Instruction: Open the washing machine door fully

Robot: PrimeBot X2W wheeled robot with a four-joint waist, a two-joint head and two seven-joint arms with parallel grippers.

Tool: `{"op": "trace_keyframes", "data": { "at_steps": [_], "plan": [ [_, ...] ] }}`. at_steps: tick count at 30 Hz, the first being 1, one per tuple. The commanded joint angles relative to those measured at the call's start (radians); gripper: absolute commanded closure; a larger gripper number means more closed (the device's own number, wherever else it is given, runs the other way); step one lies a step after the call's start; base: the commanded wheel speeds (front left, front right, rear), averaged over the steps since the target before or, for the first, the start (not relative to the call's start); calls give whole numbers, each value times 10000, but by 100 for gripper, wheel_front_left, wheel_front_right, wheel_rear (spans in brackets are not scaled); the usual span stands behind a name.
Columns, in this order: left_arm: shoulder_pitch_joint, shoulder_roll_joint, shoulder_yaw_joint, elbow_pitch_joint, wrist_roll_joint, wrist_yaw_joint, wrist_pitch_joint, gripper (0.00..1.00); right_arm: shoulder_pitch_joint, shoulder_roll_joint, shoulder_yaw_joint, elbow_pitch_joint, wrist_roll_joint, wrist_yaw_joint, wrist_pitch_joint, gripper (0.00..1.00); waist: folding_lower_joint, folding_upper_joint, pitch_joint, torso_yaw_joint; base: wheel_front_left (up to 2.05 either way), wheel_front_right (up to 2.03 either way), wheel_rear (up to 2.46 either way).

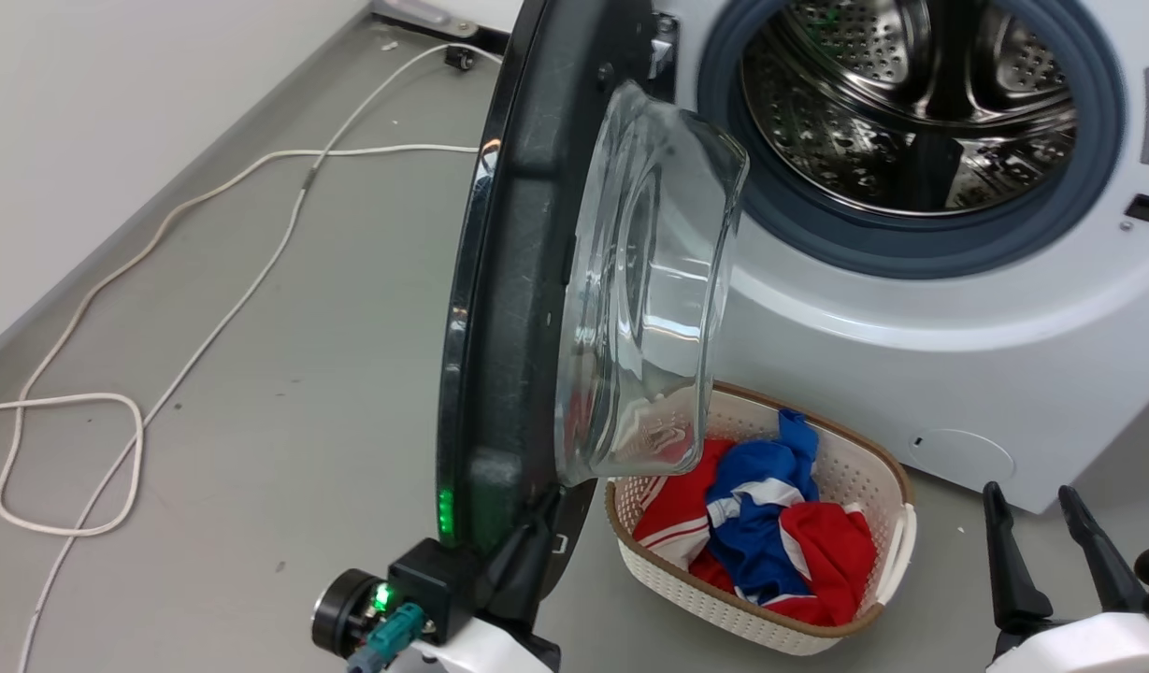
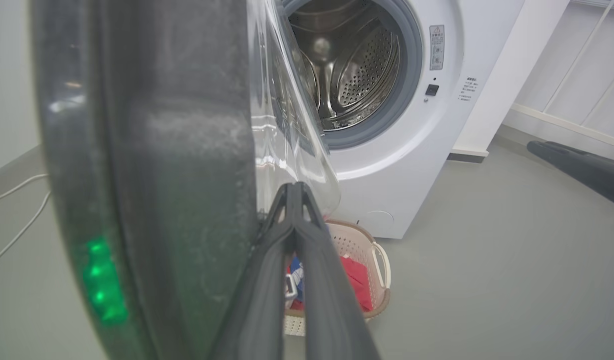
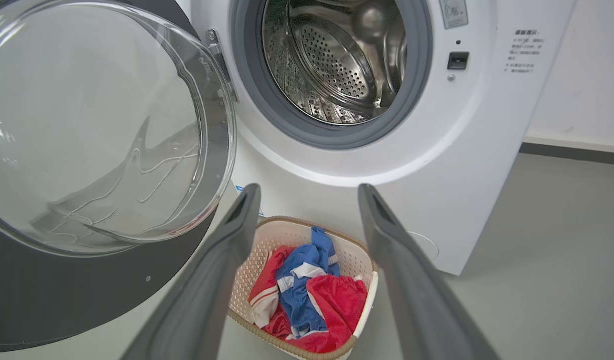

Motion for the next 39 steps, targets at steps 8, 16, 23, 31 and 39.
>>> {"op": "trace_keyframes", "data": {
  "at_steps": [8,16,23,31,39],
  "plan": [
    [-526,466,1330,395,-517,330,-430,100,-205,2,-106,-287,-218,1,32,0,0,0,79,617,0,0,0],
    [-1253,985,2519,1452,-1065,377,-780,100,-404,1,-82,-746,-538,1,182,0,0,0,469,632,0,0,0],
    [-2139,1279,3306,2567,-1480,323,-1134,100,-614,1,-103,-1215,-876,1,560,0,0,0,1106,525,0,0,0],
    [-3090,1563,4005,3947,-1933,70,-1520,100,-845,-31,-60,-1507,-1121,1,783,0,0,0,1535,412,0,0,0],
    [-3702,1714,4314,5124,-2134,-156,-1800,100,-945,-21,22,-1373,-1060,1,754,0,0,0,1520,338,0,0,0]
  ]
}}
